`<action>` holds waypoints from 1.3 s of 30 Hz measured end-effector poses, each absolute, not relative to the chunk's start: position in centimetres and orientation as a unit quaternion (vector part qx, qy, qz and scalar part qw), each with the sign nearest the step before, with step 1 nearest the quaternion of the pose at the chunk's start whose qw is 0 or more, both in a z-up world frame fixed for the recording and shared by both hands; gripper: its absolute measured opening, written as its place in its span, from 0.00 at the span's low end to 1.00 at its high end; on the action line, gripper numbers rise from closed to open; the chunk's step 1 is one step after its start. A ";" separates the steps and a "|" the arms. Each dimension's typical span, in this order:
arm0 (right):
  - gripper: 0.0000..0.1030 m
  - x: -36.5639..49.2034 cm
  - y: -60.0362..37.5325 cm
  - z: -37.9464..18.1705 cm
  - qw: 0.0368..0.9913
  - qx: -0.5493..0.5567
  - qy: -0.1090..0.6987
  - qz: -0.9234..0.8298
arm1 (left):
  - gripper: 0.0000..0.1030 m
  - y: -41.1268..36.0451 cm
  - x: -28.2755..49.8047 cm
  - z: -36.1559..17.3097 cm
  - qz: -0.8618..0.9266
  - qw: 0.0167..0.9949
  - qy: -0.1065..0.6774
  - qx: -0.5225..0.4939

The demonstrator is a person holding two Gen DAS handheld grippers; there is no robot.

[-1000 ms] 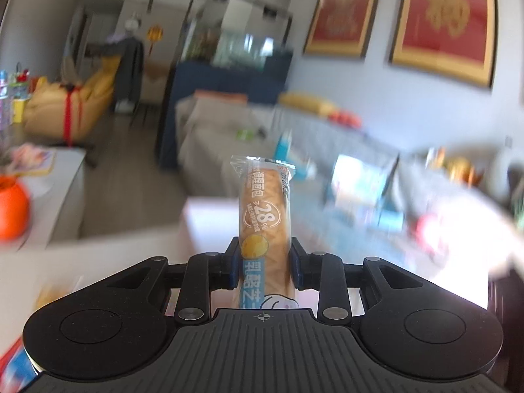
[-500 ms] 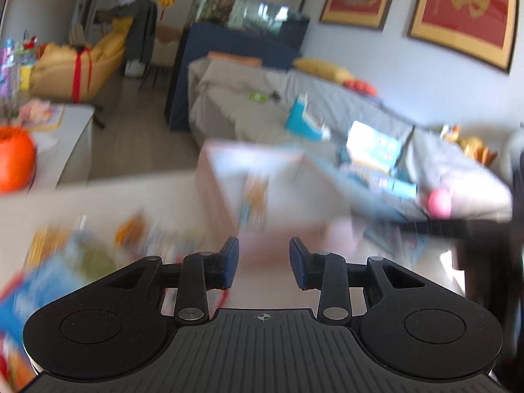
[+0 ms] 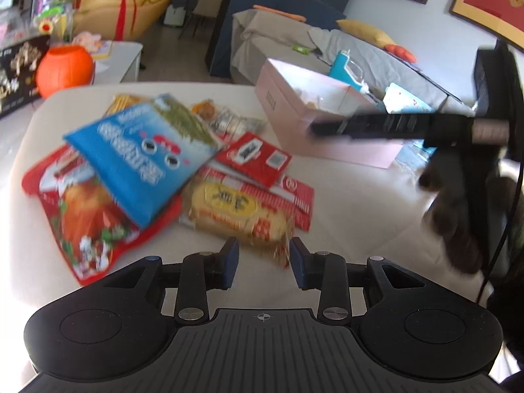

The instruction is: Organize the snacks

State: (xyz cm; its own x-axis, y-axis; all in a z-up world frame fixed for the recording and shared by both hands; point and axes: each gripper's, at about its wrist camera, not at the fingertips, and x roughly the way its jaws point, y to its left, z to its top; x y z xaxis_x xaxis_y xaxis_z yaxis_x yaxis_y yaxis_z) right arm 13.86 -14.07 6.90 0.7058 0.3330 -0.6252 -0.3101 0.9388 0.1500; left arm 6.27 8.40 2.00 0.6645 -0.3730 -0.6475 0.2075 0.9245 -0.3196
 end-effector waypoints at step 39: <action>0.33 6.3 -17.9 5.1 0.940 0.007 0.325 0.107 | 0.37 5.3 12.7 4.6 -0.142 0.942 0.305 -0.013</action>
State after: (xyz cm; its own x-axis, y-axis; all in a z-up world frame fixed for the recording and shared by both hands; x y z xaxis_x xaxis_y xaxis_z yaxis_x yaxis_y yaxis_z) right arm 6.30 -17.87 5.06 0.7657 0.2054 -0.6096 -0.1965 0.9770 0.0824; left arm 12.74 5.31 4.58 0.7743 -0.2748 -0.5701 0.2588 0.9595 -0.1110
